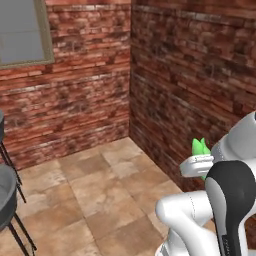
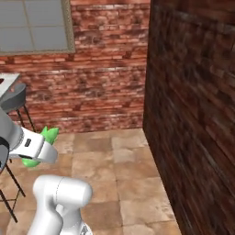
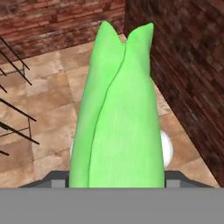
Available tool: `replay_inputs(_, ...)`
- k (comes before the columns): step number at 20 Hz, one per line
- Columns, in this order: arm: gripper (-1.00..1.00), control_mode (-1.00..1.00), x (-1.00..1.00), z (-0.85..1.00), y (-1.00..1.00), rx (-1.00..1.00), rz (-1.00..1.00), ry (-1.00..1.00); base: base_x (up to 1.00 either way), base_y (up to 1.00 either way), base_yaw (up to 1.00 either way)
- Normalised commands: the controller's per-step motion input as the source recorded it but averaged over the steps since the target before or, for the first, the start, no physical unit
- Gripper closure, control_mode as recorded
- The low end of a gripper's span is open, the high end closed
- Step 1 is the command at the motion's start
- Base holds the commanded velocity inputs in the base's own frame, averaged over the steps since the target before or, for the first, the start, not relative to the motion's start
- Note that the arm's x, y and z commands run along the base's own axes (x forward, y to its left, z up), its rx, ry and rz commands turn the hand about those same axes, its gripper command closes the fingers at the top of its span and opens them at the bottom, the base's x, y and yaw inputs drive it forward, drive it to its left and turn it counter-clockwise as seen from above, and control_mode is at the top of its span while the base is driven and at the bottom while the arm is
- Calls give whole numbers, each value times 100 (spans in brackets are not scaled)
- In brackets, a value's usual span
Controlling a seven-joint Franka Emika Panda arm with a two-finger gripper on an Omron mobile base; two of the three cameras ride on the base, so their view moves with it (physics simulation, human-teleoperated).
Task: Gather the sweet potato and corn from the fridge and place them on a tray on the dining counter. Then gather the fish and steak from the fridge and place them on the other tray.
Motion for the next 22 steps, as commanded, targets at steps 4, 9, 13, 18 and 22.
replay_inputs(4, 100, 100, 0, 0, 0, 0, 0, 0, 97, -11, 48)
replay_inputs(9, 100, 100, 0, 0, 0, 0, 0, 0, 94, -14, 48)
replay_inputs(13, 100, 100, 0, 0, 0, 0, 0, 0, 76, -35, 43)
replay_inputs(18, 100, 100, 0, 0, 0, 0, 0, 0, 71, -48, 39)
replay_inputs(22, 100, 100, 0, 0, 0, 0, 0, 0, 72, -47, 38)
